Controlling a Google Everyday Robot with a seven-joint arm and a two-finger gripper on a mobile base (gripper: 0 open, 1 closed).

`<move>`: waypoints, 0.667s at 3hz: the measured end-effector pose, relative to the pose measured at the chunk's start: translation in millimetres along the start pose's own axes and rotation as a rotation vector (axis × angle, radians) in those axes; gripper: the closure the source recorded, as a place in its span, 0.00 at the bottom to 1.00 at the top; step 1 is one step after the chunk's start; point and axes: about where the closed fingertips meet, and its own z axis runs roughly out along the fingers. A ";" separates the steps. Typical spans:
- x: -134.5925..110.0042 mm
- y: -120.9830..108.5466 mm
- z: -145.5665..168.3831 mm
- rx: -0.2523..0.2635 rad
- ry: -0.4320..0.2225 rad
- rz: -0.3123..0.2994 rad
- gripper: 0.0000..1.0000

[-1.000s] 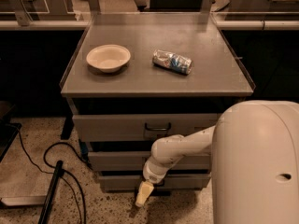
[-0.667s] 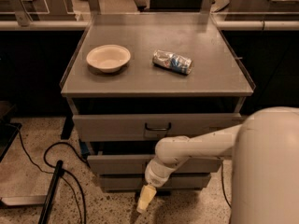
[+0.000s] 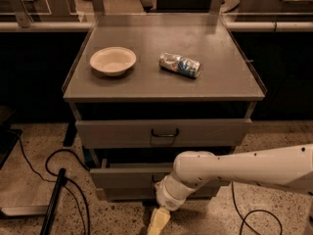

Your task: Open middle drawer

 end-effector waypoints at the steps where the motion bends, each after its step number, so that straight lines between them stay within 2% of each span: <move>1: 4.9 -38.7 20.3 0.018 0.047 0.031 0.00; 2: 18.0 -70.8 32.8 0.037 0.096 0.071 0.00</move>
Offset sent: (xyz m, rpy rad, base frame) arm 0.0923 -0.0223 -0.0775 -0.1776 0.0211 -0.0992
